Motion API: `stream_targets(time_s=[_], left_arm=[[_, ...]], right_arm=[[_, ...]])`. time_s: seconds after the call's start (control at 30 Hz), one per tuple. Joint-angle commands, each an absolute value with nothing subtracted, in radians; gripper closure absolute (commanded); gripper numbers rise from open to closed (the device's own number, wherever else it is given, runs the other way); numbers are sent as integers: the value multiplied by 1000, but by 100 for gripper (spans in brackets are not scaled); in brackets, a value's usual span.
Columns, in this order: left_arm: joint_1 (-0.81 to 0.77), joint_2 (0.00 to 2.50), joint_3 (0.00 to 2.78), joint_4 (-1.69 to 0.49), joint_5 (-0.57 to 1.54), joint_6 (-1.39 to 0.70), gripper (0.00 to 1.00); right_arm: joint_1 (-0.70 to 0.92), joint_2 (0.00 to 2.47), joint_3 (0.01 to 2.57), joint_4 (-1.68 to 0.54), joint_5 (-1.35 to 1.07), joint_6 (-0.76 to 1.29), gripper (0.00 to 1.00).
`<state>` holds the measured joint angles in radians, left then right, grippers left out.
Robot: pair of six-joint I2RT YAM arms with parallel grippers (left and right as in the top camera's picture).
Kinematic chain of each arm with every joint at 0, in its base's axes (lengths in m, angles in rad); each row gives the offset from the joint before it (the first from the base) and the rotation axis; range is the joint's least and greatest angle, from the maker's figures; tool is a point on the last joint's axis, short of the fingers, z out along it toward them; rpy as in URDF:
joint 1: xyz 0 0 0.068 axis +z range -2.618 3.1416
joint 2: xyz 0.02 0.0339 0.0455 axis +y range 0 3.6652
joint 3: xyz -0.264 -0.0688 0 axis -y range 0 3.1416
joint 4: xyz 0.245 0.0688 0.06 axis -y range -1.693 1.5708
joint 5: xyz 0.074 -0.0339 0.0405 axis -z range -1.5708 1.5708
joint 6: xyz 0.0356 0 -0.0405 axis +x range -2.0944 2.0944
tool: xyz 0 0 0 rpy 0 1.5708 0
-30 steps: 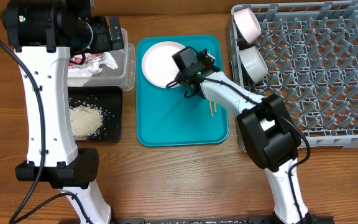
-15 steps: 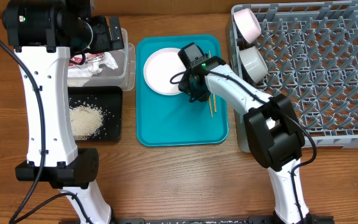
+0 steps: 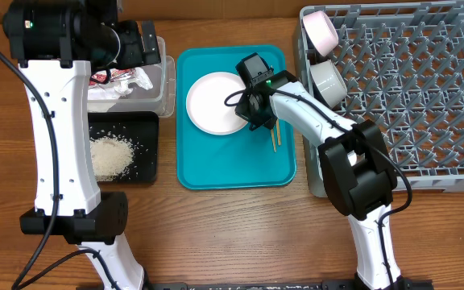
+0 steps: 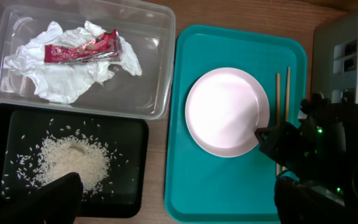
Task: Sort waste into correct bins and load items into the dishwasher
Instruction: 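Lift the white plate into the rack and stand it upright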
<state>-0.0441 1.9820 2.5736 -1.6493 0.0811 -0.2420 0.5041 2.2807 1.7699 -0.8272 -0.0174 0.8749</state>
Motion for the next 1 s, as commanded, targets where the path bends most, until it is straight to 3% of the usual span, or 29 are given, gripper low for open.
stream_targets(time_s=[0.0,0.17,0.53,0.8,0.97], left_arm=[[-46,1988,2568,-1646,77,-251,0],[-46,1988,2568,-1646,77,-251,0],[-46,1988,2568,-1646,77,-251,0],[-46,1988,2568,-1646,77,-251,0],[-46,1988,2568,-1646,77,-251,0]], right_arm=[[500,2289,1800,-844,-69,763,96],[497,2184,1893,-850,-44,616,96],[395,1785,2020,-1005,318,356,96],[311,1552,2020,-1251,591,191,96],[276,1531,2017,-1370,826,181,96]])
